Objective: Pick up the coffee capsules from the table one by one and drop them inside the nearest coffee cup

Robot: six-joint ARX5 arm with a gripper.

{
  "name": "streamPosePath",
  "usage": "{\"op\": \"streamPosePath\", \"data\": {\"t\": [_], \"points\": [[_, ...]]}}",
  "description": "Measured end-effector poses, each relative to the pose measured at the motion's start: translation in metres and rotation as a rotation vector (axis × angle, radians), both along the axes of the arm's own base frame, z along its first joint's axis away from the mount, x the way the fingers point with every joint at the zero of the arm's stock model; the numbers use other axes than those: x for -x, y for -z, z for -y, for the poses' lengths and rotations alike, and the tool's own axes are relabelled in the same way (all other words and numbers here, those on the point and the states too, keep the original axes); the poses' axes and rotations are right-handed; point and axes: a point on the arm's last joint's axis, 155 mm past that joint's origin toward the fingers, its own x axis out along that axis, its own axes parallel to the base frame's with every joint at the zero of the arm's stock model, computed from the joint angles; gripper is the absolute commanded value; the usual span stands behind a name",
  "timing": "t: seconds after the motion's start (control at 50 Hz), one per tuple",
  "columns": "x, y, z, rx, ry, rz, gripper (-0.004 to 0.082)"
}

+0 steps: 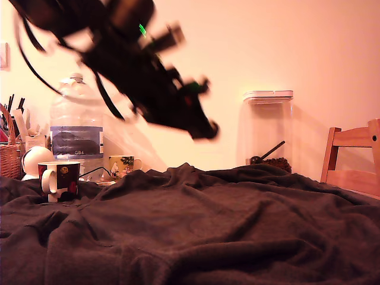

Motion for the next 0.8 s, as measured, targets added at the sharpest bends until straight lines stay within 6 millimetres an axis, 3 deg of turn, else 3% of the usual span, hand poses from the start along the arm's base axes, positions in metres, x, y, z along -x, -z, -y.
{"op": "streamPosePath", "data": {"t": [0.66,0.8], "points": [[-0.033,-0.038,-0.096,0.011,-0.221,-0.002,0.0157],[-0.037,-0.043,-0.126,0.009,-0.293,0.013,0.0157]]}}
